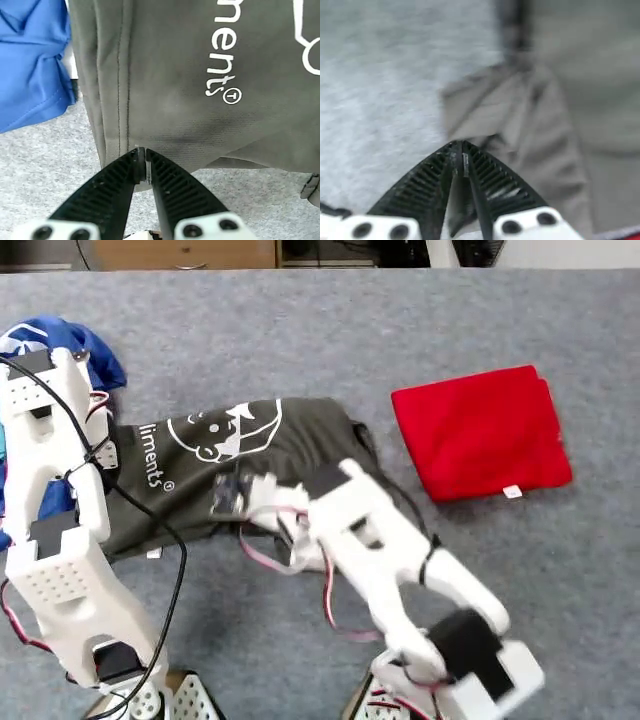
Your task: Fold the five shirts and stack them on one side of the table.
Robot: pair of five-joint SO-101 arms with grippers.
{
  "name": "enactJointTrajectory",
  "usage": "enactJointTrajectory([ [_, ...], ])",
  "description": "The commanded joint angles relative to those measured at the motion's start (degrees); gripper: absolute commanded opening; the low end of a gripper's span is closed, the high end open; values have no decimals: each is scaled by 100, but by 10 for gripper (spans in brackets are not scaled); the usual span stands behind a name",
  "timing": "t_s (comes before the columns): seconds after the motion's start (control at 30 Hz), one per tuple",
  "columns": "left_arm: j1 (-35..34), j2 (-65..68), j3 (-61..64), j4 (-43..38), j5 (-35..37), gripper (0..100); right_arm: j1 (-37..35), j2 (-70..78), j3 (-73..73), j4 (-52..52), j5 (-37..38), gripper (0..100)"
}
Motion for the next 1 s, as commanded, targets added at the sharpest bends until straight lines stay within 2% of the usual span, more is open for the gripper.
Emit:
enactJointTrajectory([
  [0.0, -70, -40, -149, 70, 9, 19, -523, -919, 558, -9, 62, 9],
  [0.07, -70, -40, -149, 70, 9, 19, -470, -1349, 637, 9, 62, 9],
  [0.17, -70, -40, -149, 70, 9, 19, 110, -1824, 347, 79, 167, 9],
  [0.27, -35, -40, -149, 70, 9, 19, 822, -1798, -171, 44, 220, 12],
  [0.33, -18, -40, -149, 70, 18, 19, 1051, -1543, -418, 35, 255, 12],
  [0.43, -18, -40, -149, 70, 18, 19, 1042, -857, -505, -97, 343, 10],
  [0.63, -18, -40, -149, 70, 18, 19, 497, 875, -602, -703, 185, 9],
  [0.83, -62, -40, -149, 70, 9, 19, -347, 1059, -523, -686, -26, 9],
  [0.97, -70, -40, -141, 70, 9, 19, -224, 971, -444, -695, 18, 9],
])
